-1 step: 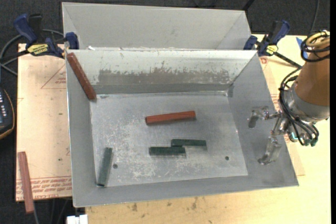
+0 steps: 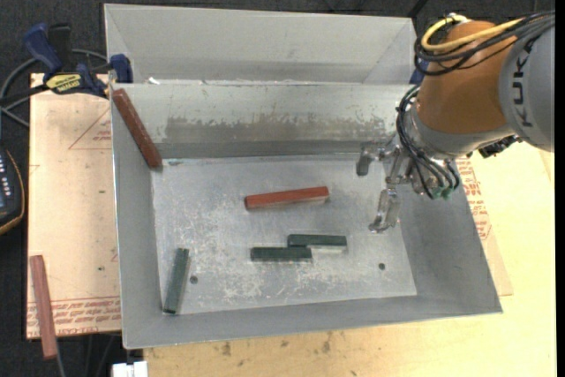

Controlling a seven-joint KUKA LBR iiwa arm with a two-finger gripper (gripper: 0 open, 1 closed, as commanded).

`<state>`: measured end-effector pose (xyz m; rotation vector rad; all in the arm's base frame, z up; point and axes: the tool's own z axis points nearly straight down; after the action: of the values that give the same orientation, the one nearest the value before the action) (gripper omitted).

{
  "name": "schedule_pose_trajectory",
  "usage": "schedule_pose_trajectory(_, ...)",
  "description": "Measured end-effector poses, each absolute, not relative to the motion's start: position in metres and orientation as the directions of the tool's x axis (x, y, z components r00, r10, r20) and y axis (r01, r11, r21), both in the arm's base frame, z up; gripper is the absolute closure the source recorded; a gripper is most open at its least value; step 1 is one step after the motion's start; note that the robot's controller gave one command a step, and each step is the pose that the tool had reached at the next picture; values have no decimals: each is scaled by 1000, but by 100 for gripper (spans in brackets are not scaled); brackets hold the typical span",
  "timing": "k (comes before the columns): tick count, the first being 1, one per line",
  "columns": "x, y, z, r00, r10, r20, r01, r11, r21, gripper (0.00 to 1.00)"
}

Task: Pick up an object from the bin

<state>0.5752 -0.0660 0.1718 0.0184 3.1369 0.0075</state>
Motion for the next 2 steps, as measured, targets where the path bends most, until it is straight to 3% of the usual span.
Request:
schedule_pose_trajectory(1,526,-39,67,-996,86,9,86,996,2,0)
schedule_pose_trajectory(2,530,-41,72,-996,87,-1,87,996,1,100)
